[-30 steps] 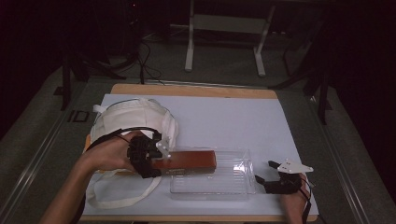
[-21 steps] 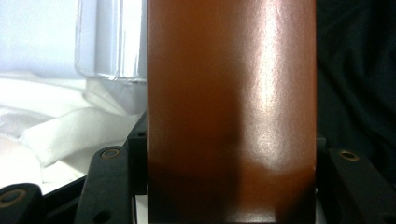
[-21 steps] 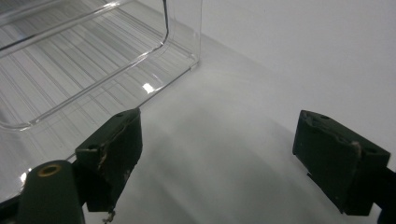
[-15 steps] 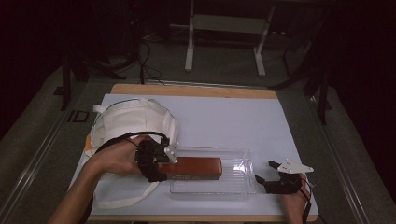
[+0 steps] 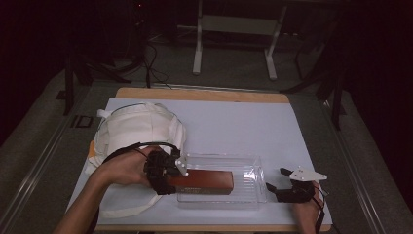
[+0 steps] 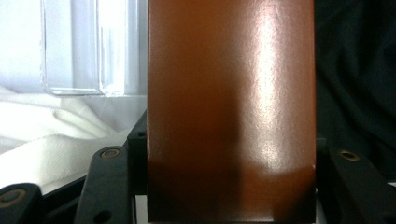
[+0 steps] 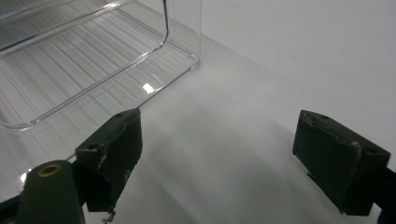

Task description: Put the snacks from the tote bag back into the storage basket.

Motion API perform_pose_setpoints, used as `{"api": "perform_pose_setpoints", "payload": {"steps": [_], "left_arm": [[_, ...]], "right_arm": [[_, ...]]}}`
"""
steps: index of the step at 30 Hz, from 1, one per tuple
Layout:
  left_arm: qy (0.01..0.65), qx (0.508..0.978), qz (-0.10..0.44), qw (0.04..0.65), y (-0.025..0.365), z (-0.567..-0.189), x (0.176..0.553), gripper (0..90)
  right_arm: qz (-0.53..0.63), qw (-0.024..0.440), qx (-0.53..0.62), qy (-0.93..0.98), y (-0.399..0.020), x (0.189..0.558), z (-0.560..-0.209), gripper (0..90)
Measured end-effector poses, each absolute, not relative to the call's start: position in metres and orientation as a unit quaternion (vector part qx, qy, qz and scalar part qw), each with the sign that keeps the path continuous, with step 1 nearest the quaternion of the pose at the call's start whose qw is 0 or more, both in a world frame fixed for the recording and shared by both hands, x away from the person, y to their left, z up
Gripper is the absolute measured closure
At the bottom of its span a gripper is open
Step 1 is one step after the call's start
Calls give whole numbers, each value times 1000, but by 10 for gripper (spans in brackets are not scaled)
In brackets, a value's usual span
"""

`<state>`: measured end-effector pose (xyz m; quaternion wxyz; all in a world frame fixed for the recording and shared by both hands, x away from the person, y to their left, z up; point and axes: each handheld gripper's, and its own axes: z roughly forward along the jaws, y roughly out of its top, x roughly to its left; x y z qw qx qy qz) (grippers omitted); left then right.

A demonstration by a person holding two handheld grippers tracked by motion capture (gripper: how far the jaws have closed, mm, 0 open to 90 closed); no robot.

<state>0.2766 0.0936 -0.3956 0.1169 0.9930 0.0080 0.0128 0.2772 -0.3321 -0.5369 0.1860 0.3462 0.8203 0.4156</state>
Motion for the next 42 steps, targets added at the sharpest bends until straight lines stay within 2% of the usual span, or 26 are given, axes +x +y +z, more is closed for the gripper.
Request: {"api": "perform_pose_setpoints", "payload": {"steps": [42], "left_arm": [[-29, 995, 43, 84, 50, -406, 266, 428]], "right_arm": [[416, 185, 346, 821, -332, 277, -537, 158]]}}
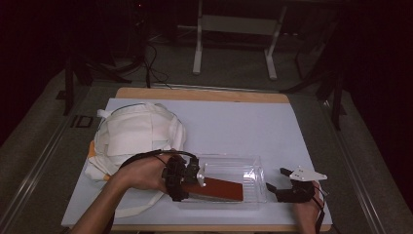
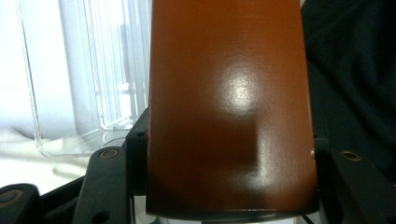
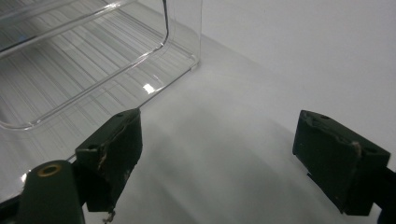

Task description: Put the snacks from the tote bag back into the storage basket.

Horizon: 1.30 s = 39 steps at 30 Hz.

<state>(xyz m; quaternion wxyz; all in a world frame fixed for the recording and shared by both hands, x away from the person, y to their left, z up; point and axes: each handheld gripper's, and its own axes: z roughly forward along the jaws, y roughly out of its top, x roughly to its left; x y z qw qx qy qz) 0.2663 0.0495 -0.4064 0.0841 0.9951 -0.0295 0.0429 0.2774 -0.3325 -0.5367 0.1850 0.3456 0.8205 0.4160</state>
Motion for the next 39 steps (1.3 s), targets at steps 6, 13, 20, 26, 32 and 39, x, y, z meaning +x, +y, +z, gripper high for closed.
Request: {"api": "perform_pose_setpoints", "payload": {"steps": [6, 13, 20, 26, 32, 39], "left_arm": [[-31, 994, 41, 92, 45, -410, 267, 422], [-31, 994, 26, 104, 43, -412, 268, 409], [-25, 993, 6, 114, 39, -412, 270, 374], [-18, 995, -10, 98, 31, -421, 271, 341], [-11, 995, -22, 95, 28, -427, 272, 303], [-9, 997, -27, 77, 28, -436, 270, 240]], "right_arm": [[415, 186, 346, 821, -332, 277, -537, 158], [414, 186, 346, 821, -332, 277, -537, 158], [414, 187, 346, 821, -332, 277, -537, 158], [414, 186, 346, 821, -332, 277, -537, 158], [414, 186, 345, 821, -332, 277, -537, 158], [413, 186, 346, 822, -332, 277, -537, 158]]}}
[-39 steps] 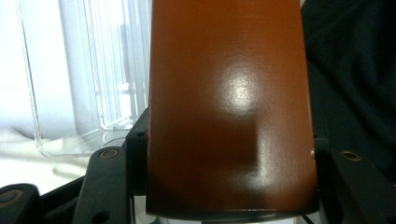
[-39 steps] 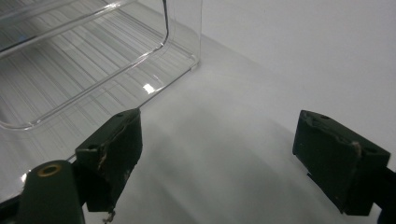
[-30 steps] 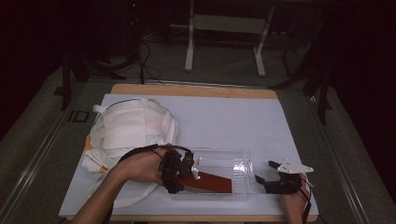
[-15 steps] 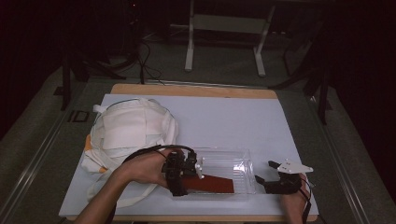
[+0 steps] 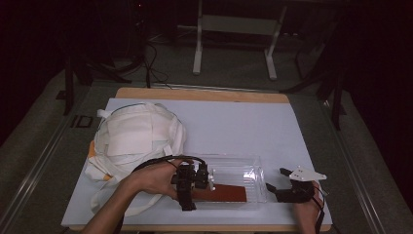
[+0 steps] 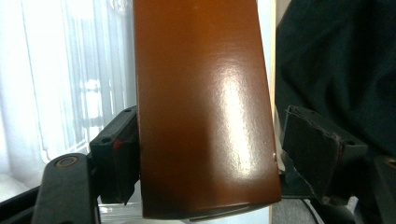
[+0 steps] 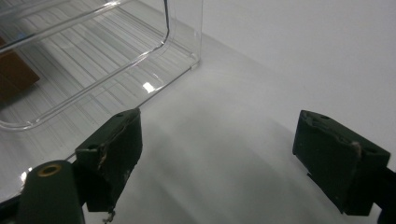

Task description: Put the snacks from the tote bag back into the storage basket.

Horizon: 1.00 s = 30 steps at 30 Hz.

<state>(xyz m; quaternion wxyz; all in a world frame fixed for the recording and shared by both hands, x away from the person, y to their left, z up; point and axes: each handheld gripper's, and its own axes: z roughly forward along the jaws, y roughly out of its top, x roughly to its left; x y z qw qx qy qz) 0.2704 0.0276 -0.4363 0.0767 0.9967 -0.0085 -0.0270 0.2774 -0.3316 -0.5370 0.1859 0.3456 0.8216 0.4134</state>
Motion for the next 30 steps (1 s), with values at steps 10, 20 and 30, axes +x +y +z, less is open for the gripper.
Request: {"api": "perform_pose_setpoints", "payload": {"steps": [10, 20, 30], "left_arm": [[1, 998, -30, 48, 30, -449, 270, 235], [5, 998, -18, 61, 37, -441, 270, 235], [10, 997, -4, 76, 48, -431, 270, 218]], "right_arm": [[414, 185, 345, 822, -332, 277, -537, 158], [414, 185, 346, 821, -332, 277, -537, 158], [413, 185, 346, 822, -332, 277, -537, 158]]}}
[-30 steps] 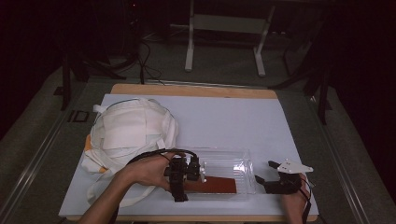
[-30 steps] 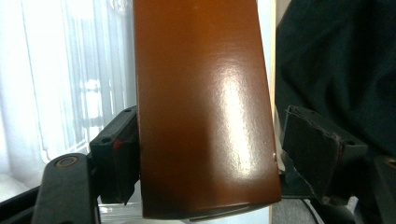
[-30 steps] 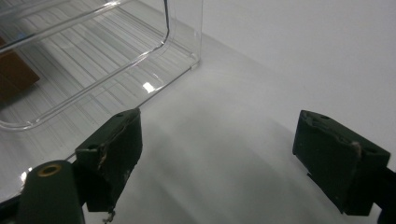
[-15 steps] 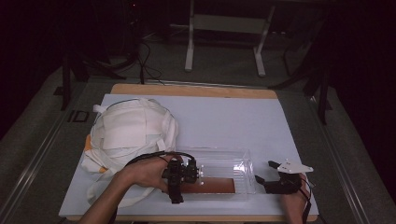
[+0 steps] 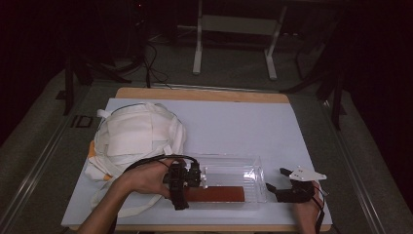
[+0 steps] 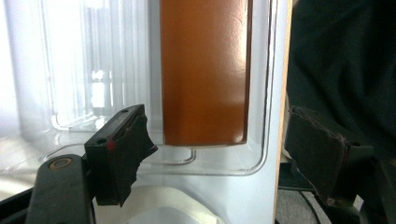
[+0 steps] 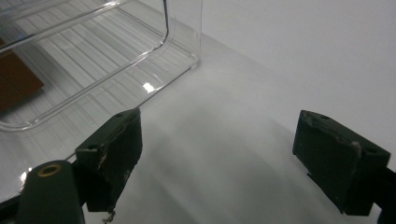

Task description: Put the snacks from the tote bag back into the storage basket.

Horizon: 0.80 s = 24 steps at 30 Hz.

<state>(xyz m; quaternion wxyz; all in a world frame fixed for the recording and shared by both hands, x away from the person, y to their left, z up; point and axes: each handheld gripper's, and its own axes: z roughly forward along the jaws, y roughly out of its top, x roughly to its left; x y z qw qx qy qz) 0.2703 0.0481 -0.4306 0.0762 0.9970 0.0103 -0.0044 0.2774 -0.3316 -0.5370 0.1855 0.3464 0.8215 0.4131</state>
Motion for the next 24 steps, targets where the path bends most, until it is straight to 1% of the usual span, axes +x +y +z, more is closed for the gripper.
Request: {"api": "perform_pose_setpoints", "payload": {"steps": [10, 16, 21, 24], "left_arm": [[29, 995, 11, 93, 61, -421, 270, 203], [35, 992, 29, 117, 70, -415, 271, 200], [59, 985, 53, 155, 81, -413, 270, 190], [82, 974, 71, 200, 91, -415, 265, 190]], "right_arm": [[413, 186, 347, 821, -332, 277, -537, 158], [413, 185, 348, 821, -332, 277, -537, 158], [413, 185, 348, 821, -332, 278, -537, 157], [413, 185, 348, 821, -332, 278, -537, 158]]}}
